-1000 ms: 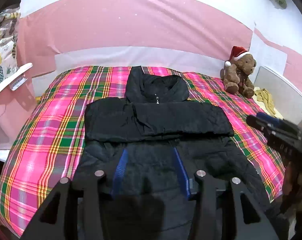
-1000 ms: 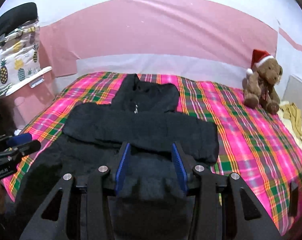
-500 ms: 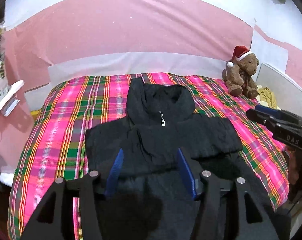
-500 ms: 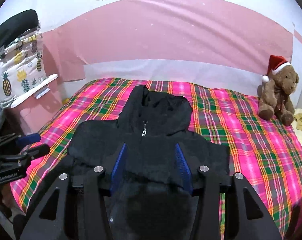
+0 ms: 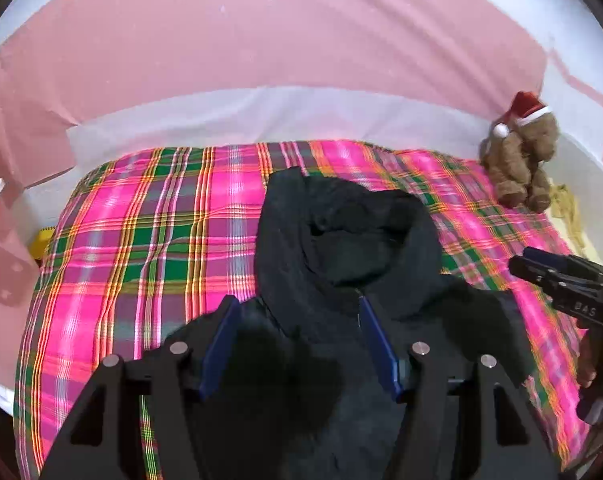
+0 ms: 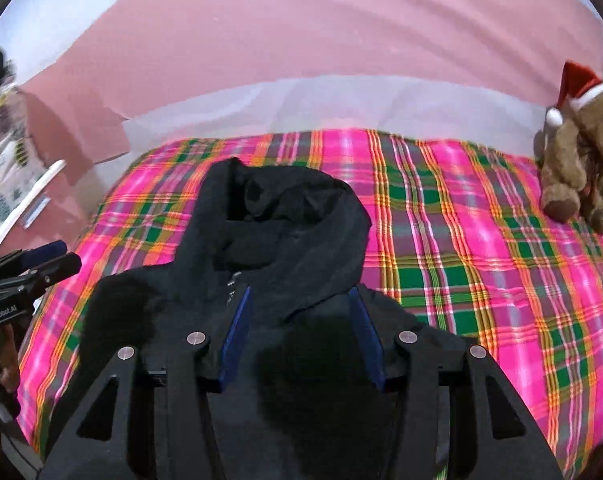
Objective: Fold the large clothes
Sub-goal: 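Grasp the jacket hood with both tools and lift it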
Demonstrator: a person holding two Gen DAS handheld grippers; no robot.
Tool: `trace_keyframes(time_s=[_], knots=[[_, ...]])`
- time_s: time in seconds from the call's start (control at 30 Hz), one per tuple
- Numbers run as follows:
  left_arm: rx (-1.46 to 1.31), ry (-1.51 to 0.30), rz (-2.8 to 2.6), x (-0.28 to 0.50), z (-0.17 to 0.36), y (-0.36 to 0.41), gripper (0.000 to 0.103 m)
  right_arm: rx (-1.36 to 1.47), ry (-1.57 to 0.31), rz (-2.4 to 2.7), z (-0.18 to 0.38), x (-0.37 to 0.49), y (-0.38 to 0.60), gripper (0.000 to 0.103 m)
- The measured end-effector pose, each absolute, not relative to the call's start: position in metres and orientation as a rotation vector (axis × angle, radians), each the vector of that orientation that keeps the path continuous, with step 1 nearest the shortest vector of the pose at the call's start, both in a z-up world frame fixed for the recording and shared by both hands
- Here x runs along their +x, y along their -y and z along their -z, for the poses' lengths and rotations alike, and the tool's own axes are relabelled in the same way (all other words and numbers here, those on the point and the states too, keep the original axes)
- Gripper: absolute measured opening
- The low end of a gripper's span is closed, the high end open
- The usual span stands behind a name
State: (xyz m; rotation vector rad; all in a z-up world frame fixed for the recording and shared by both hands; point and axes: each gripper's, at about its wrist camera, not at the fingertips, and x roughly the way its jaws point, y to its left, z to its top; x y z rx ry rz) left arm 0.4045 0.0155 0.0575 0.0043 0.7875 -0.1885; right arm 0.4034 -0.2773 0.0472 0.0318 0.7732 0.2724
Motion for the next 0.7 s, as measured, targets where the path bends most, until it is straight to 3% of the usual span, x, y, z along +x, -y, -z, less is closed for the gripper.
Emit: trace_keyframes(time_s=[0.5,0.53,0.57,0.6,0.63,0.67,0.7], knots=[[-0.084,-0.898,0.118,0.577,0.028,-0.019,0.063,0.068,-0.915,-0.219,0.028,0.583,0.282,0.051],[-0.095,-0.893,0.128,0.579,0.033,-0.019,0.054,0.063,-0.93,-0.216,0.035,0.591,0.279,0.051],[-0.103,-0.898,0.133,0.581,0.037,-0.019,0.032,0.053,-0.945,-0.214,0.041,0.597,0.276,0.051],[-0.117,-0.911,0.148,0.583,0.041,-0.018,0.019,0.045,-0.953,-0.212,0.045,0.601,0.274,0.05],[-0.124,-0.922,0.156,0.584,0.044,-0.018,0.007,0.04,-0.959,-0.208,0.048,0.603,0.273,0.028],[-0.118,-0.909,0.151,0.581,0.044,-0.017,0.004,0.044,-0.966,-0.211,0.05,0.604,0.272,0.012],[-0.109,-0.887,0.158,0.577,0.041,-0.017,0.003,0.048,-0.962,-0.209,0.05,0.602,0.272,0.011]])
